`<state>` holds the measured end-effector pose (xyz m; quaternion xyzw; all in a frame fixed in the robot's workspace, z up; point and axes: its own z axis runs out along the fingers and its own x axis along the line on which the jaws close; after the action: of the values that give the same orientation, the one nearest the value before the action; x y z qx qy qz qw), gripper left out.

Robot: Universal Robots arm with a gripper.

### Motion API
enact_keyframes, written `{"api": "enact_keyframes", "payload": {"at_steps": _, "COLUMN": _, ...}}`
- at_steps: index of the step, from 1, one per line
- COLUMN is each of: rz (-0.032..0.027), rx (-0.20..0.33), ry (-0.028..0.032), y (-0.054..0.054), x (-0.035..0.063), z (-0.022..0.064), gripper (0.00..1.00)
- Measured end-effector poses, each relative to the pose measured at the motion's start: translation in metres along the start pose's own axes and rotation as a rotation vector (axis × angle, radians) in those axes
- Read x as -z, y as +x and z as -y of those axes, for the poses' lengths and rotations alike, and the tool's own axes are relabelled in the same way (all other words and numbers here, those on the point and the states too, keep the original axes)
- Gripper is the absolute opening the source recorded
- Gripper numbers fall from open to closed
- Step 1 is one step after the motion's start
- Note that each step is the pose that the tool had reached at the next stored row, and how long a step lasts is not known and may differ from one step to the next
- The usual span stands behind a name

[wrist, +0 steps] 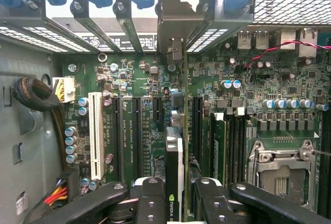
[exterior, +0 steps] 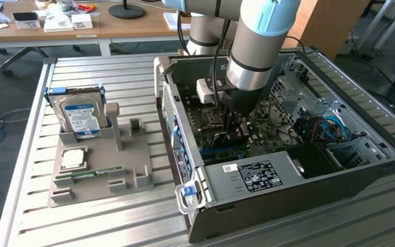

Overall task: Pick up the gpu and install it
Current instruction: 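Insert the gpu into the slot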

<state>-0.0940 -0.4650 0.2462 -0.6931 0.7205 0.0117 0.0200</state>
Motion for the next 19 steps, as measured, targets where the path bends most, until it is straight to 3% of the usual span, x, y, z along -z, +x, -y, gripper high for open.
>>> {"api": "enact_keyframes", "payload": {"at_steps": 19, "rz": 0.0004, "rx": 0.0, "ry": 0.0001, "y": 0.0001, "x": -0.0033, "z": 0.0001, "gripper": 0.27}}
